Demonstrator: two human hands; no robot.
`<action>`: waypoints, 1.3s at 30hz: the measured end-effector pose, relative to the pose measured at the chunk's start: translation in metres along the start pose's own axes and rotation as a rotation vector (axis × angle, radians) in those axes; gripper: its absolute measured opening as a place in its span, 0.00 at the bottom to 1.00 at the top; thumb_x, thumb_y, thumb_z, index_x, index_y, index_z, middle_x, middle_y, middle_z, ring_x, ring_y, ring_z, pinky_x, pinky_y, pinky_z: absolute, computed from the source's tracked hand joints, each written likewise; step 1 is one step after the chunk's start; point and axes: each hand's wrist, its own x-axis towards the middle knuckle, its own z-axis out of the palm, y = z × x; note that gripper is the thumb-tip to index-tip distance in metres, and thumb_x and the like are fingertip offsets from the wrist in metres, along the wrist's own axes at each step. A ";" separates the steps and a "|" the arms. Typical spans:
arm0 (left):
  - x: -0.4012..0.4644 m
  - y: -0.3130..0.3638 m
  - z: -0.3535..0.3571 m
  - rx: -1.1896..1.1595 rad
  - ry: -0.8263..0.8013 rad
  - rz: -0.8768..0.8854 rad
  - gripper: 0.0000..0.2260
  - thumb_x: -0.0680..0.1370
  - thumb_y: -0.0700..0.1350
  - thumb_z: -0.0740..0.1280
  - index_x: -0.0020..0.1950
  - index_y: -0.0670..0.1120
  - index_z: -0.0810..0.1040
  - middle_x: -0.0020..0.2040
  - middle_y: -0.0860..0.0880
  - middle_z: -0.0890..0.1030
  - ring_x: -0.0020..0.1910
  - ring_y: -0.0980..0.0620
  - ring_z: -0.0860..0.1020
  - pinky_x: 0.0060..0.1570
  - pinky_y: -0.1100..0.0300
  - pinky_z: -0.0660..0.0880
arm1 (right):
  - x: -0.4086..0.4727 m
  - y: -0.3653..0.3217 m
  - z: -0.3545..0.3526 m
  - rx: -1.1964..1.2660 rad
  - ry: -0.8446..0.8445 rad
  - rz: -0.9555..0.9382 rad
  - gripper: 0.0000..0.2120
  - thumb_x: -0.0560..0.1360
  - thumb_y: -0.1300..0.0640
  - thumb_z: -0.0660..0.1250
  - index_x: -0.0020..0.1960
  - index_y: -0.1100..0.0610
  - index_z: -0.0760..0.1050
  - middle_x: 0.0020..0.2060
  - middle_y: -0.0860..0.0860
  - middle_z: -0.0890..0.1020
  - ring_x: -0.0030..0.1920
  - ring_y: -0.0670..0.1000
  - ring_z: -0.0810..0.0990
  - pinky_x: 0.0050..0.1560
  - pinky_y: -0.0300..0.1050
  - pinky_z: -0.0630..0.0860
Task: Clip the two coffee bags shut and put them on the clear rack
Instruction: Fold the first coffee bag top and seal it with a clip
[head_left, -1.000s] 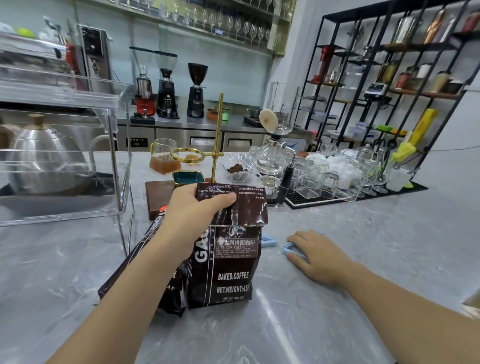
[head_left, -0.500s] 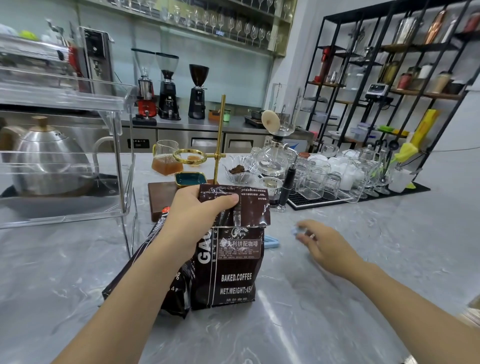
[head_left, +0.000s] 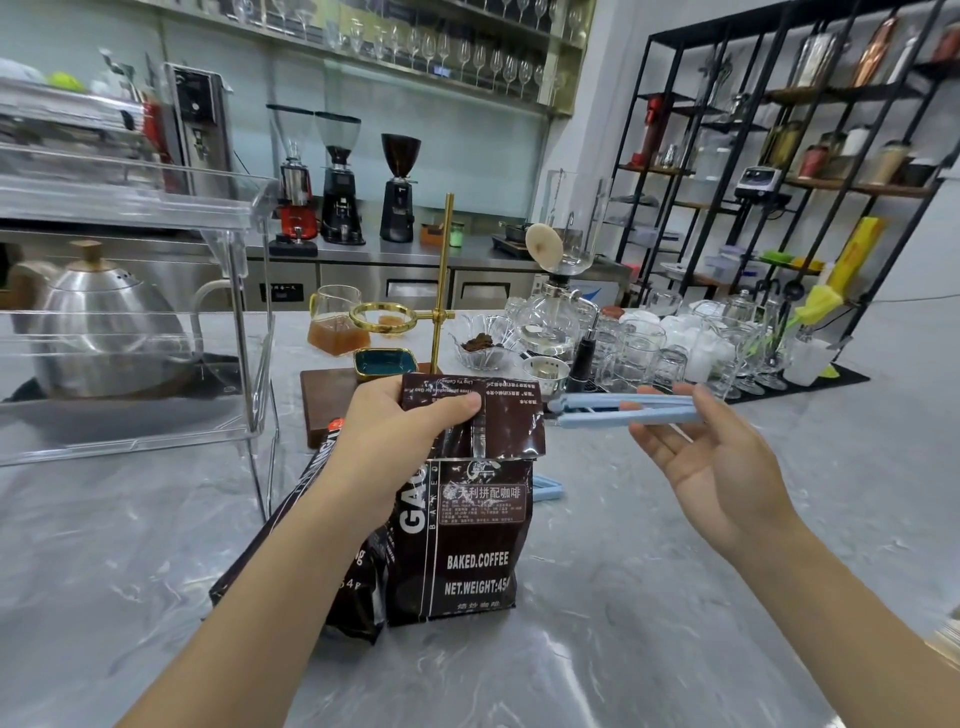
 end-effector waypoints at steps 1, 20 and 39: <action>0.000 0.000 0.000 0.003 -0.001 0.000 0.05 0.73 0.44 0.79 0.40 0.53 0.88 0.42 0.50 0.91 0.41 0.49 0.90 0.44 0.50 0.84 | -0.002 -0.001 0.004 0.033 -0.006 0.010 0.08 0.82 0.58 0.59 0.50 0.60 0.75 0.45 0.59 0.87 0.50 0.61 0.87 0.45 0.49 0.84; -0.007 0.003 -0.007 0.011 -0.207 0.034 0.13 0.63 0.54 0.81 0.45 0.52 0.88 0.45 0.46 0.91 0.43 0.45 0.90 0.36 0.58 0.85 | -0.028 0.015 0.043 0.252 -0.156 0.223 0.13 0.75 0.52 0.64 0.54 0.60 0.78 0.52 0.59 0.87 0.50 0.53 0.88 0.46 0.45 0.84; -0.008 0.007 -0.010 -0.038 -0.311 0.045 0.18 0.60 0.53 0.82 0.48 0.53 0.90 0.48 0.45 0.91 0.45 0.45 0.90 0.40 0.59 0.85 | -0.047 0.043 0.063 0.008 -0.183 0.175 0.21 0.74 0.48 0.64 0.60 0.60 0.79 0.55 0.59 0.85 0.48 0.52 0.85 0.49 0.44 0.83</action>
